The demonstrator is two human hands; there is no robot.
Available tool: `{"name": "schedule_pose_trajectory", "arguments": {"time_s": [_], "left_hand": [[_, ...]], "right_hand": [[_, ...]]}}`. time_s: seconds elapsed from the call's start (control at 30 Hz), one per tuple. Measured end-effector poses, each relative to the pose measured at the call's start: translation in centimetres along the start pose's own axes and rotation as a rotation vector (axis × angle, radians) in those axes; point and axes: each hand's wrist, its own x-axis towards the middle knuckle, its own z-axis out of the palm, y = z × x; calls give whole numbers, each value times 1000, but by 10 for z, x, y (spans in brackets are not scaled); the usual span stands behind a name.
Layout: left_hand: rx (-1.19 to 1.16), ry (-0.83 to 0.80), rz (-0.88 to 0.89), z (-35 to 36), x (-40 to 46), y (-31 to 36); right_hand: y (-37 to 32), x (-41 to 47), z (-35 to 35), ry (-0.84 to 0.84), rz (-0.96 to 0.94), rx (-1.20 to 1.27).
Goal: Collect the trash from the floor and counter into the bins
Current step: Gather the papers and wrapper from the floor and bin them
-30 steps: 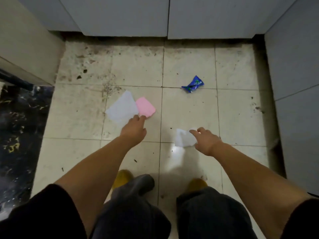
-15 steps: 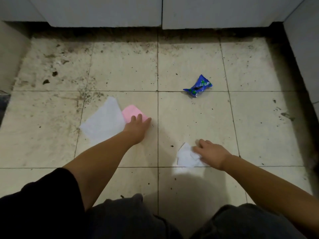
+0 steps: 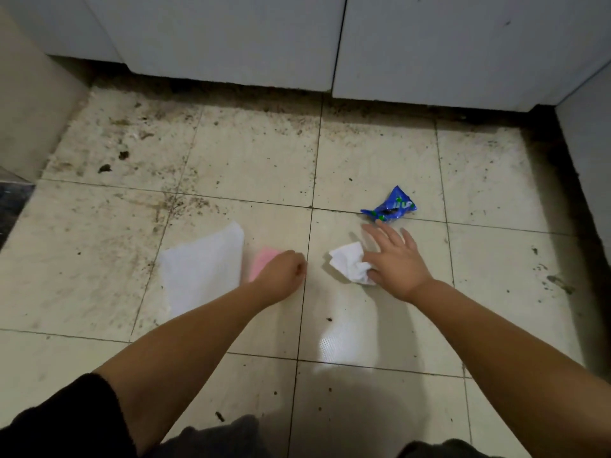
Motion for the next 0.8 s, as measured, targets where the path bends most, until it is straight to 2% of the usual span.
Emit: {"name": "schedule_pose_trajectory", "arguments": {"time_s": [0.07,0.13,0.2,0.27,0.37,0.5,0.67,0.8], "left_hand": [[-443,54,-71,-12,-12,15],[-801,-4,-114,-36,-26,17],[-947,-55,-167,-60,-35,0],[-965,-9,-306,-77,-41,-29],[-836,126,-522,-75,-47,-72],[-457,184,-623,-47,-51,-93],[-40,255,-580,-28,-39,-104],[77,211,-502,-25,-33,-114]], "right_hand": [[9,21,-10,-55,75,-111],[17,40,-14,-139,164,-173],[22,58,-12,-206,247,-178],[25,71,-7,-254,295,-164],[28,84,3,-312,334,-107],[20,85,17,-352,360,-105],[19,81,24,-292,390,-142],[18,83,21,-222,395,-176]]}}
